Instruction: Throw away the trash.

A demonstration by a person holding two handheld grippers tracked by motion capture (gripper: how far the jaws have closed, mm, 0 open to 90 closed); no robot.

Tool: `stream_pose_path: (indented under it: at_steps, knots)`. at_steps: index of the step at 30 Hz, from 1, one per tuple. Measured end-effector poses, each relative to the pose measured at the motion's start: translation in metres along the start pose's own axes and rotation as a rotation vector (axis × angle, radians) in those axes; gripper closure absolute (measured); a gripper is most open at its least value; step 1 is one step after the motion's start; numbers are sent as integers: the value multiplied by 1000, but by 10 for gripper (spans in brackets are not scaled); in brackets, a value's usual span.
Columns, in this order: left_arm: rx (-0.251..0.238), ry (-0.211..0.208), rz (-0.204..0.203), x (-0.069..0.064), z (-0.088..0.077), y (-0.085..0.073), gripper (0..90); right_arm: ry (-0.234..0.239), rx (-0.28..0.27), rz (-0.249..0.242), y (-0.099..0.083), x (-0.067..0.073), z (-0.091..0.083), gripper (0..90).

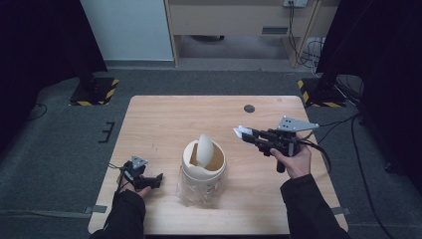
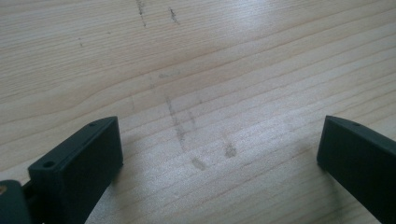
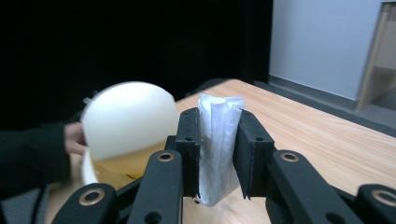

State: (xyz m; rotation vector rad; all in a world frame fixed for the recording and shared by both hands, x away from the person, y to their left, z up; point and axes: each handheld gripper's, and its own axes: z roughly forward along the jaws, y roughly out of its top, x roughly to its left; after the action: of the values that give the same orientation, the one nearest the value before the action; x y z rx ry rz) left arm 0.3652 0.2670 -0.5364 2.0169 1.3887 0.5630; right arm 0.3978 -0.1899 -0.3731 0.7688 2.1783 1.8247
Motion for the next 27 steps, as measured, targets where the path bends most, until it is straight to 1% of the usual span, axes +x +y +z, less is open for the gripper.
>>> stream_pose_path:
  at_steps: [1,7,9,14,17,20,21,25,27]
  knots:
    - [0,0,0,0,0,0,0,9,-6,8,0,1,1,731]
    - [0,0,0,0,0,0,0,20,3,9,-2,3,5,731]
    - [0,0,0,0,0,0,0,18,13,-6,-2,4,6,731]
    - [0,0,0,0,0,0,0,37,11,-9,-1,8,9,731]
    - [0,0,0,0,0,0,0,52,13,-2,-2,11,12,731]
    - [0,0,0,0,0,0,0,67,14,-7,-1,14,14,730]
    - [0,0,0,0,0,0,0,77,12,-1,-2,15,15,730]
    - [0,0,0,0,0,0,0,82,29,0,-6,17,20,730]
    - [0,0,0,0,0,0,0,98,37,5,-8,18,24,730]
